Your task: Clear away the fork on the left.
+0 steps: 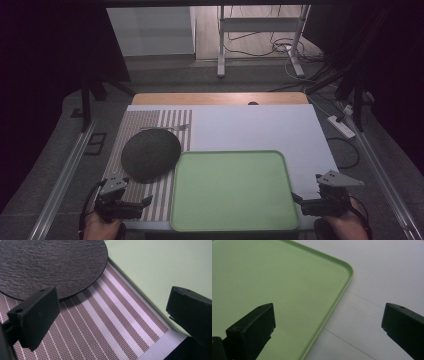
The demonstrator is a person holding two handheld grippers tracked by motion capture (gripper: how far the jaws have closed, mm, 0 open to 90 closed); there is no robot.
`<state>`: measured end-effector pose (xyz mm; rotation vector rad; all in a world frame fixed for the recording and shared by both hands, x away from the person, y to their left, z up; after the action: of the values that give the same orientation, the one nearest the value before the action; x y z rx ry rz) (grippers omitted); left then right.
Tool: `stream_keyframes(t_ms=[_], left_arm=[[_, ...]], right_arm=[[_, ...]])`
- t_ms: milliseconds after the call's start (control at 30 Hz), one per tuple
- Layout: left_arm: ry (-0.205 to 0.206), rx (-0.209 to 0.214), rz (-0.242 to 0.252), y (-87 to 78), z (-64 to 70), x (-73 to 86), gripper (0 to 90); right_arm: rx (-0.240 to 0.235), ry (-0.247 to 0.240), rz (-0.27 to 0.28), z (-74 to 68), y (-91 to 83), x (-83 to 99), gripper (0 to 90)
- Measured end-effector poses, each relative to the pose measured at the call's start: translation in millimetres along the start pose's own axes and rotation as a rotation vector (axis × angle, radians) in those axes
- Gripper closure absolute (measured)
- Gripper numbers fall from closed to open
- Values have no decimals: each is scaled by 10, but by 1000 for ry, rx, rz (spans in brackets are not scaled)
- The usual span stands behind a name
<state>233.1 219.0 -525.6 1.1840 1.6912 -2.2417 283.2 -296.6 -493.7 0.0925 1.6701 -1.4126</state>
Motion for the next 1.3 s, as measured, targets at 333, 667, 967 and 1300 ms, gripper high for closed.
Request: stream_keyframes(t_ms=[333,667,967,1300], left_arm=[[9,15,-13,16,10,-4,0],[-7,35,-23,23,-3,1,0],[-16,66,-34,35,-17,-10,0],[-2,80,-9,60,-5,-66,0]], right_arm=[[-10,-14,-11,-15,10,4,0],[-13,-21,-21,-20,23,2,0],[-15,-25,-27,-26,31,3,0],[-14,-26,-29,-27,35,3,0]])
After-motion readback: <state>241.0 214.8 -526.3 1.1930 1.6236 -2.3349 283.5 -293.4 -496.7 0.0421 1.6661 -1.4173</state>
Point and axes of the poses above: each handheld gripper's, and its own axes: y roughly forward along the jaws, x roughly out of its underside, z roughly to its right, the point moved 6 cm from there along y, roughly forward along the jaws, and after that the axes turned 8 degrees about -z, right-handed, at the moved point
